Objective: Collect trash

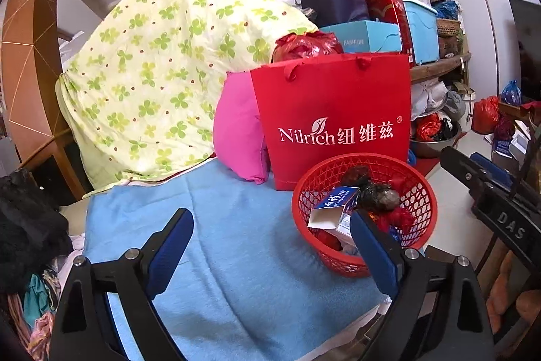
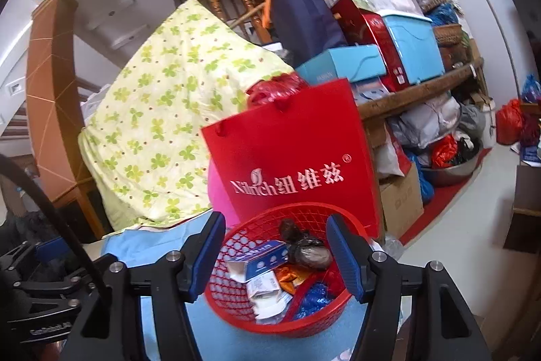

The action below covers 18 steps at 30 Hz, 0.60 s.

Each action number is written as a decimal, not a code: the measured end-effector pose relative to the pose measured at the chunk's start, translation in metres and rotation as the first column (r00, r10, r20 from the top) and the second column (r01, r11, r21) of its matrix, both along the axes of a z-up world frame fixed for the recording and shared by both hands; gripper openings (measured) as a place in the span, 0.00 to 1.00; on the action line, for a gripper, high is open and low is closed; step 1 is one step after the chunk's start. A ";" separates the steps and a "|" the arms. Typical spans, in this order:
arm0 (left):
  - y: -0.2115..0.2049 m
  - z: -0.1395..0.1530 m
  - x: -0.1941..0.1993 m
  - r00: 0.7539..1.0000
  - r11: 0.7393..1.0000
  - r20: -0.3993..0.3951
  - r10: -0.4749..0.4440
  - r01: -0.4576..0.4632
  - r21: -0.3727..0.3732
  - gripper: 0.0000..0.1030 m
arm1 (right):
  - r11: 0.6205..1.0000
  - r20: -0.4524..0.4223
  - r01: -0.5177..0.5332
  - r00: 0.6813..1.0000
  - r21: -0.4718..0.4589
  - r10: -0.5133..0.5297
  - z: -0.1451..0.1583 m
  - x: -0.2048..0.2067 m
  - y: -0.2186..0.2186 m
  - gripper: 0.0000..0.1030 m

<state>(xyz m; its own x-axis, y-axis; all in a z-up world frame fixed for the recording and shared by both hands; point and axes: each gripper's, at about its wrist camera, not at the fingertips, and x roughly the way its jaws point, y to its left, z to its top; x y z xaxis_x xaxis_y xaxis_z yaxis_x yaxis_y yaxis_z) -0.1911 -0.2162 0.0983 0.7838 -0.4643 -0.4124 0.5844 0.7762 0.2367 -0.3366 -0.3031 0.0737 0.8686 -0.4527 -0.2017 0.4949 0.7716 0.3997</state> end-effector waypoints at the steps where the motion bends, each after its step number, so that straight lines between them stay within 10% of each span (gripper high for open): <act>1: 0.003 0.002 -0.003 1.000 1.000 0.002 0.001 -0.001 -0.002 0.91 | 1.000 -0.002 -0.003 1.000 -0.010 0.003 0.003 -0.003 0.003 0.69; 18: 0.040 0.044 -0.054 0.997 0.999 0.064 0.040 -0.040 -0.005 0.92 | 0.987 0.018 -0.046 0.999 -0.154 0.049 0.070 -0.066 0.054 0.72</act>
